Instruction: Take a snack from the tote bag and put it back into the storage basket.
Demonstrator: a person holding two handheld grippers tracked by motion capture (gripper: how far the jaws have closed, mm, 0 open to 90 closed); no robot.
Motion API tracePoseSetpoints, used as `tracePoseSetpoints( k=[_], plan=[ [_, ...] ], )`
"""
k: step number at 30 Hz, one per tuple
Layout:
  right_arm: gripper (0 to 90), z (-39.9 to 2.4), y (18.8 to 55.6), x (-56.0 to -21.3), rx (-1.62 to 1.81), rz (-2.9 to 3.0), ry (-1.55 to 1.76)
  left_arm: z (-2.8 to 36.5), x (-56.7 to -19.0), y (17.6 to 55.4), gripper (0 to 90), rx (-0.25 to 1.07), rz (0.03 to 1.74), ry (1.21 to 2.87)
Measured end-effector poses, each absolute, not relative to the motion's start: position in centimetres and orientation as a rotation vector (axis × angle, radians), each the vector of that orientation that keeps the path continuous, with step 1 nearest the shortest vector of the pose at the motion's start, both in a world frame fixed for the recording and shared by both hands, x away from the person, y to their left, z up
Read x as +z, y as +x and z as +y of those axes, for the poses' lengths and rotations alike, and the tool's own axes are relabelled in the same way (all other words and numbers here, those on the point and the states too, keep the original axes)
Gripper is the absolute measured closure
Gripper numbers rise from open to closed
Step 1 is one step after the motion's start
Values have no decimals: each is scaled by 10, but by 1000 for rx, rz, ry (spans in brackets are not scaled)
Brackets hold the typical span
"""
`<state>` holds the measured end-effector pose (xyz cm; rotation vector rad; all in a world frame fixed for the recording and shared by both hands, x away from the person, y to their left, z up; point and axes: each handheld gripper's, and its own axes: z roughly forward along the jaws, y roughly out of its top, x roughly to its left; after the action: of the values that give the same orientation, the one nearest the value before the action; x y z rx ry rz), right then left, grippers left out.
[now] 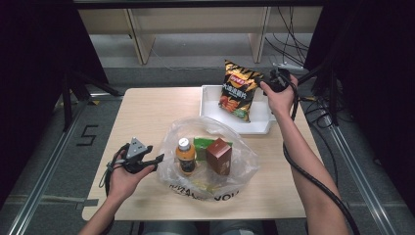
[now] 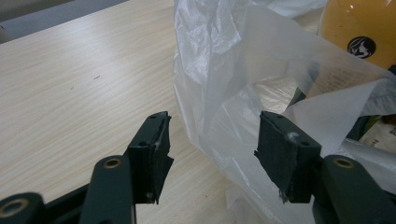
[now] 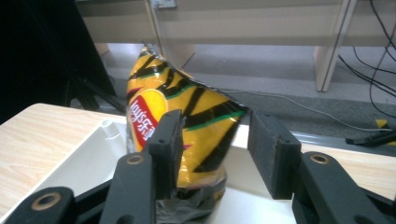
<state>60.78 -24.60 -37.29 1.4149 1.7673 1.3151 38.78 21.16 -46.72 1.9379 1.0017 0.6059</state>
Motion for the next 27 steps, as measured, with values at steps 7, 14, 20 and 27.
tracePoseSetpoints(
  k=[7, 14, 20, 27],
  plan=[
    [650, -252, 598, -371, 1309, 1722, 1437, 211, -467, 388, 435, 610, 1007, 1935],
    [775, -250, 577, -376, 1318, 1753, 1467, 211, -465, 388, 436, 600, 1005, 1922],
    [900, -244, 564, -384, 1305, 1842, 1464, 213, -464, 388, 437, 611, 1002, 1925],
    [900, -230, 564, -404, 1271, 1945, 1438, 212, -465, 388, 438, 598, 1011, 1918]
  ],
)
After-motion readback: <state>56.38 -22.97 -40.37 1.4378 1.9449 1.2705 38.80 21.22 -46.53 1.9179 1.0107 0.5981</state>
